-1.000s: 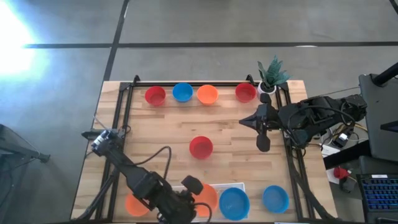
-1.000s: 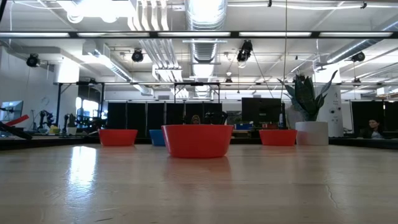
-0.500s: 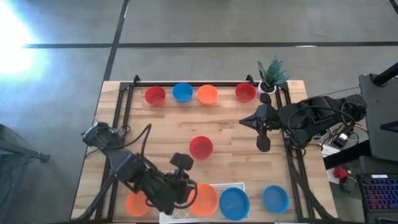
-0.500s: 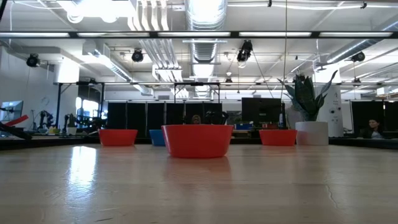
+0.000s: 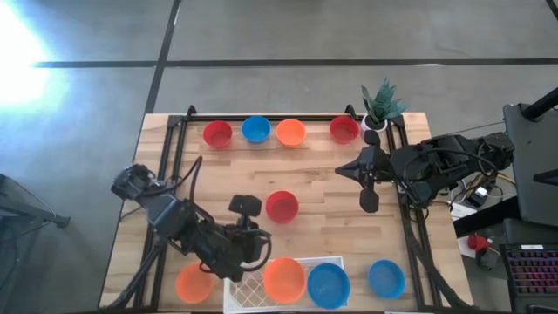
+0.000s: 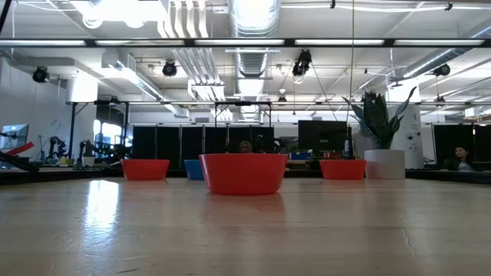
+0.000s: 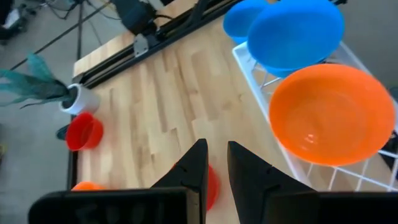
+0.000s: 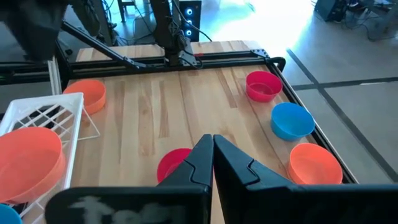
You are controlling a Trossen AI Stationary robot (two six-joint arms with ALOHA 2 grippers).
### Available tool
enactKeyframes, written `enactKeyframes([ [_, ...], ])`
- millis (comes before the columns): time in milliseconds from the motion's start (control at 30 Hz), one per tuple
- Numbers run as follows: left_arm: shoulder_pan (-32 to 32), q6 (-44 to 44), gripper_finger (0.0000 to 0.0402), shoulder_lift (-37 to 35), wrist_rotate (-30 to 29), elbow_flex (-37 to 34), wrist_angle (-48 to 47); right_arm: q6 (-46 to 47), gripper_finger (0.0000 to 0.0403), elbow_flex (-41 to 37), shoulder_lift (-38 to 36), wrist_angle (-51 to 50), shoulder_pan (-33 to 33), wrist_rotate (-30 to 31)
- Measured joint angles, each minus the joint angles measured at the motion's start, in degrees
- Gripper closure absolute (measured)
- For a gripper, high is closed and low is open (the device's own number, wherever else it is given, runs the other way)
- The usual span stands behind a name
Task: Pick & Place Mini bowls
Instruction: Put the middle orange bowl on the shelf
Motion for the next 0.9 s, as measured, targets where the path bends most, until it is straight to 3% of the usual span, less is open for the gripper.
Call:
enactKeyframes([
  [333, 0.1, -6.5, 0.0346, -2.8, -7.7, 0.0, -7.3, 0.0, 0.0394, 0.0, 0.0, 0.0, 0.0, 0.0],
  [633, 0.1, -11.1, 0.0346, -4.0, -9.8, -0.4, -10.7, 1.4, 0.0394, 0.0, 0.0, 0.0, 0.0, 0.0],
  [900, 0.1, -12.2, 0.0346, -3.8, -9.8, -10.4, -8.9, 1.7, 0.0394, 0.0, 0.0, 0.0, 0.0, 0.0],
])
